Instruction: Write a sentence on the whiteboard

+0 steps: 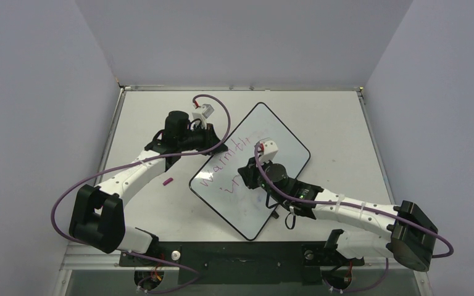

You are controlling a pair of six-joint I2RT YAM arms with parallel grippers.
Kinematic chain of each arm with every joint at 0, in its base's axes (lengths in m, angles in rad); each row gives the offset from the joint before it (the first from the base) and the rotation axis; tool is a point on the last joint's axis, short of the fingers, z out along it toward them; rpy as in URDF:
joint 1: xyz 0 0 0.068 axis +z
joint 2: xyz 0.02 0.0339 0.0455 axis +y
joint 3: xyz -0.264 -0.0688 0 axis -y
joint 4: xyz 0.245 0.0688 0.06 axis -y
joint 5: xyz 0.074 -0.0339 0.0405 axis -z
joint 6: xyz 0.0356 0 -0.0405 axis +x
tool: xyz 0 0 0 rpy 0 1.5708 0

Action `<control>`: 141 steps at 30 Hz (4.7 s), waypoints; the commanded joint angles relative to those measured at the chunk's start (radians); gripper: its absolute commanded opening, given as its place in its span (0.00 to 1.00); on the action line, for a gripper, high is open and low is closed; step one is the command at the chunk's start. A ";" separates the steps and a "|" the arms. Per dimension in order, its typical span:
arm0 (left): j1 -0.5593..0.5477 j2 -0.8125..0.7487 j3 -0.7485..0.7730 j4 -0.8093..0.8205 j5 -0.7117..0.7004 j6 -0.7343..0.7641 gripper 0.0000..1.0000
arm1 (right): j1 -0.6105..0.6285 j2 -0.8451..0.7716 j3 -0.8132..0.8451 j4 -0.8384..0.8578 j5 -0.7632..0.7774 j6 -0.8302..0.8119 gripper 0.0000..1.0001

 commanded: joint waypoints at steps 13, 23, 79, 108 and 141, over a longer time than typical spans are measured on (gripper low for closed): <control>0.009 -0.025 0.004 0.048 -0.065 0.083 0.00 | -0.022 -0.067 -0.032 -0.091 0.024 0.009 0.00; 0.009 -0.027 0.001 0.048 -0.064 0.082 0.00 | -0.021 -0.144 -0.015 -0.140 0.053 -0.020 0.00; 0.009 -0.028 -0.003 0.048 -0.049 0.076 0.00 | -0.234 -0.135 0.054 -0.113 -0.094 -0.099 0.00; 0.009 -0.031 -0.007 0.048 -0.055 0.078 0.00 | -0.234 -0.074 0.060 -0.055 -0.143 -0.099 0.00; 0.009 -0.028 -0.003 0.048 -0.059 0.082 0.00 | -0.240 0.016 0.130 -0.035 -0.163 -0.117 0.00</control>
